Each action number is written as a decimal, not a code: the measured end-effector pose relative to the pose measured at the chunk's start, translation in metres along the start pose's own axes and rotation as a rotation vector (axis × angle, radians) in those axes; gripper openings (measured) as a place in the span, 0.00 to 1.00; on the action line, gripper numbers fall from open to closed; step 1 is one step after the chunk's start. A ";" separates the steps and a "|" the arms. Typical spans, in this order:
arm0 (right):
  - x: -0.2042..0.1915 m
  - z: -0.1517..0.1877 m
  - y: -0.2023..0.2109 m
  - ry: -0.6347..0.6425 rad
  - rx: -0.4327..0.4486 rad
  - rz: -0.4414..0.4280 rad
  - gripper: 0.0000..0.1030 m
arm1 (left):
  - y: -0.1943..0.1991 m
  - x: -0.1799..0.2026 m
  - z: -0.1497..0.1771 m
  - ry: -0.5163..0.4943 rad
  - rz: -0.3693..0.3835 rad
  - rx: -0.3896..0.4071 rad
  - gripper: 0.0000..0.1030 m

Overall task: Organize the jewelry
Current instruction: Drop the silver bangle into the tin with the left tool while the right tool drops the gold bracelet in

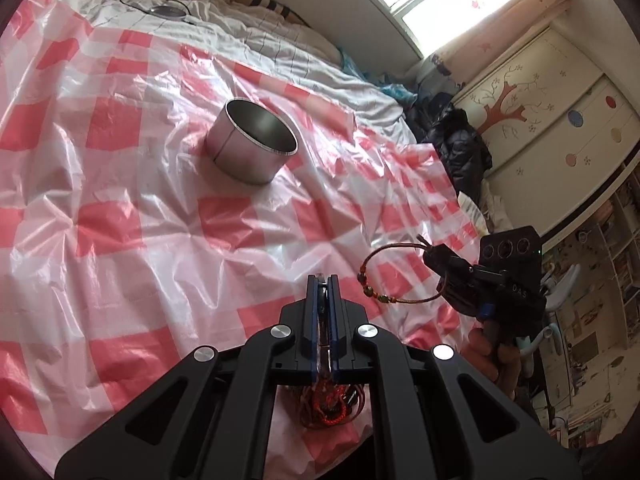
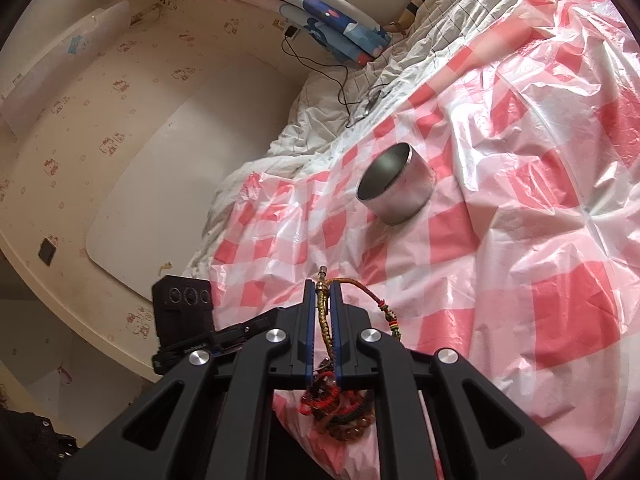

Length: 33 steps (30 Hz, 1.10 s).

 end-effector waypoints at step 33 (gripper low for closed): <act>0.017 -0.055 -0.039 -0.059 0.035 -0.075 0.09 | -0.058 -0.033 -0.030 -0.166 -0.393 -0.134 0.03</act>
Point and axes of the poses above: each gripper's, at about its wrist camera, not at the fingertips, and y roughly against the way its jaws point, x to its right, z to its underside, the point moved 4 cm from there along -y, roughly the way its jaws point, and after that the axes turned 14 degrees about -z, right-handed, at the moved point
